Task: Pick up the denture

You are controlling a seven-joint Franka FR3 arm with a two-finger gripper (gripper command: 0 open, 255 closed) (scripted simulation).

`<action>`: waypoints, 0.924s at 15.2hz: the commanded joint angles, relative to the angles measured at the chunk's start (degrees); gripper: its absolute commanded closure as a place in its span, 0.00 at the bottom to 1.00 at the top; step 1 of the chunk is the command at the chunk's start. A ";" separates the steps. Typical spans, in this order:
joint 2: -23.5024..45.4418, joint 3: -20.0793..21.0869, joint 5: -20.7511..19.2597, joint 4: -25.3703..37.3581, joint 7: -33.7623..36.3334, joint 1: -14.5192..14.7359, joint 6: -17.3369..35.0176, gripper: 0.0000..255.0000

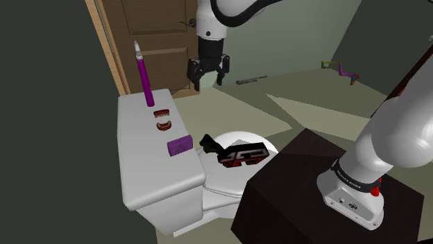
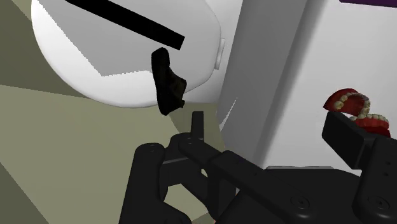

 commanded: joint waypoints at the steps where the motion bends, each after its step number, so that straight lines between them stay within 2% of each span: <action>1: 4.50 0.96 -1.13 3.96 2.18 1.01 0.12 0.00; 7: 17.92 2.38 -4.84 17.70 7.64 5.07 -1.63 0.00; 12: 30.22 2.43 -7.77 32.69 11.08 9.71 -5.38 0.00; 14: 31.20 2.32 -7.96 33.27 11.23 10.07 -5.02 0.00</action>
